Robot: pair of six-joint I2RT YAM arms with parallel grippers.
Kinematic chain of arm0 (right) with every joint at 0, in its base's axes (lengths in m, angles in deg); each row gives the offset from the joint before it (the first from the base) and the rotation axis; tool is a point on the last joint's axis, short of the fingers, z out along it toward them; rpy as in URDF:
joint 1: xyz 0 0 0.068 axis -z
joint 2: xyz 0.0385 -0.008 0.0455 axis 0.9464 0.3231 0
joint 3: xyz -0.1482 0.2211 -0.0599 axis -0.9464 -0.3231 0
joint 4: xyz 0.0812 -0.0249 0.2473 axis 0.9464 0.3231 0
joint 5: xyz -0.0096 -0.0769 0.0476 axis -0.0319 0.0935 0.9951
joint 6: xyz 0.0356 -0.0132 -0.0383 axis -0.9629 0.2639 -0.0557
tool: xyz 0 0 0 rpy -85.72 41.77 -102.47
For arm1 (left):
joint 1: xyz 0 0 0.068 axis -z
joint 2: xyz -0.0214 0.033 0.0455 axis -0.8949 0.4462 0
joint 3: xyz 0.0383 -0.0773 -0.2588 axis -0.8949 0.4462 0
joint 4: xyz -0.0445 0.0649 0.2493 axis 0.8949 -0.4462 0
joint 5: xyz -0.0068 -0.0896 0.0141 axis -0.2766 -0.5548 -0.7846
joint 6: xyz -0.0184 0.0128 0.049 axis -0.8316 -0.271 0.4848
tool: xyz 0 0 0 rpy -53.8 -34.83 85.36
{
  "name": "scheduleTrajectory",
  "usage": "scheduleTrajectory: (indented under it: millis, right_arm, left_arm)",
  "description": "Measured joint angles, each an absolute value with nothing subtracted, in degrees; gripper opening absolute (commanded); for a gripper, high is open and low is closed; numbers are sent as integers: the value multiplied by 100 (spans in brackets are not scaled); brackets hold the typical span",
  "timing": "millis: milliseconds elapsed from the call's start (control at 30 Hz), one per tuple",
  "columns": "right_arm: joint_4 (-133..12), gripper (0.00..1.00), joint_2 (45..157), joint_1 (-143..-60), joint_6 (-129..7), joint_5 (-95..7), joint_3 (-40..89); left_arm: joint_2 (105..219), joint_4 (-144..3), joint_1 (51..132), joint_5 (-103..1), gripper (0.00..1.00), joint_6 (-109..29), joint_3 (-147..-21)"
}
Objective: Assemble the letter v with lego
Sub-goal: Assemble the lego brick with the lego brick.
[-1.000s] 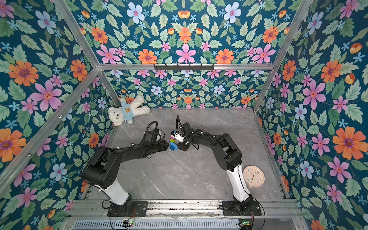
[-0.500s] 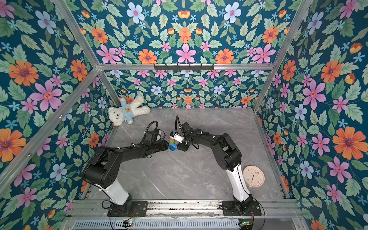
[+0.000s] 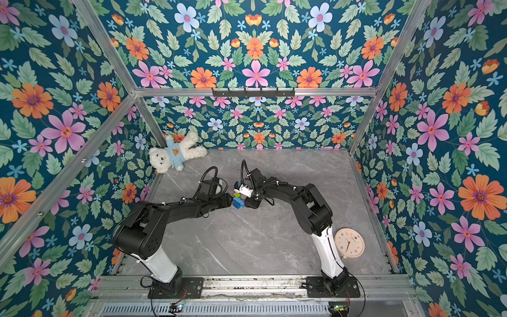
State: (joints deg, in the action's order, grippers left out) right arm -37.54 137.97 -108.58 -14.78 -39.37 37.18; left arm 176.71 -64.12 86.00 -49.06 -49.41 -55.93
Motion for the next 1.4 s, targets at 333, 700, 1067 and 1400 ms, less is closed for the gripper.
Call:
scheduleTrajectory:
  millis: [333, 700, 1067, 1400]
  right_arm:
    - [-3728, 43, 13800, -10860, -1437, -3937, 3727]
    - [-3682, 47, 13815, -10862, -1389, -3937, 3749]
    - [-3763, 78, 13721, -10917, -1445, -3961, 3626]
    - [-3752, 78, 13439, -10744, -1546, -4285, 3266]
  left_arm:
    - [17669, -6415, 8596, -4908, 61, -4941, -5593]
    - [17665, -6395, 8594, -4913, 62, -4941, -5579]
    - [17523, -6441, 8596, -5035, 68, -4945, -5483]
    - [17107, -6819, 8596, -5081, 73, -4965, -5234]
